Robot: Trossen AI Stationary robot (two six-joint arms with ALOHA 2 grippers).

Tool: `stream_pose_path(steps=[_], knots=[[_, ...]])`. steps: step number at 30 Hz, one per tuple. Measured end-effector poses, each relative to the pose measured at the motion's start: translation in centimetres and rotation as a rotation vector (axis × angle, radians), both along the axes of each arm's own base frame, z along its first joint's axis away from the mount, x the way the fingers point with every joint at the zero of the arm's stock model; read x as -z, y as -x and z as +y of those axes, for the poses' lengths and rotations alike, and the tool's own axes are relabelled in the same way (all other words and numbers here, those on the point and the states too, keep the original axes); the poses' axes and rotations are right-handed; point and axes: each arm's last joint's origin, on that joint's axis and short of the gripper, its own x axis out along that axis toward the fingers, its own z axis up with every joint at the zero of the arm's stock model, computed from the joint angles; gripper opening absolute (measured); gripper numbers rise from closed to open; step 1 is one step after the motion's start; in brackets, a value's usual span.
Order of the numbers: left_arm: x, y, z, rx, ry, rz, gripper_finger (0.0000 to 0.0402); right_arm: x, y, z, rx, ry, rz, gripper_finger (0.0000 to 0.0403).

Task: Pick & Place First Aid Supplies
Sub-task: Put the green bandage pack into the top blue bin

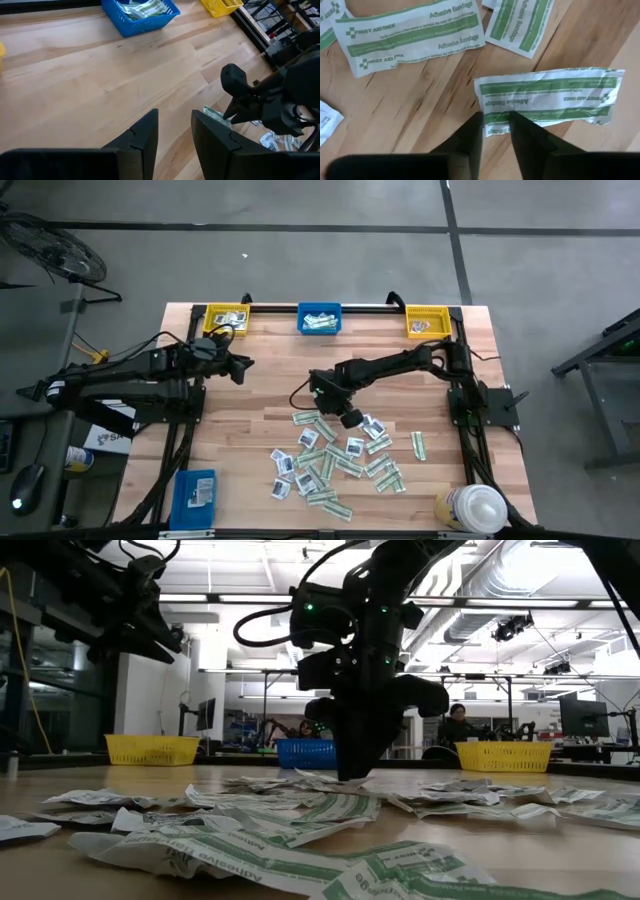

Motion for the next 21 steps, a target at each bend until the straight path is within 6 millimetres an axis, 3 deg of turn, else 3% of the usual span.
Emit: stream_pose_path(steps=[7,14,21], knots=[[0.0,0.0,0.0,-0.008,0.012,-0.006,0.0117,0.3,0.0,0.0,0.017,0.014,0.012,0.0009],[0.0,0.0,0.0,-0.017,0.012,-0.008,0.0117,-0.1,0.2,-0.1,0.050,0.020,0.012,0.0002],[0.0,0.0,0.0,-0.037,0.021,-0.015,0.0117,-3.3,1.0,-0.3,0.086,0.106,-0.031,0.0001]])
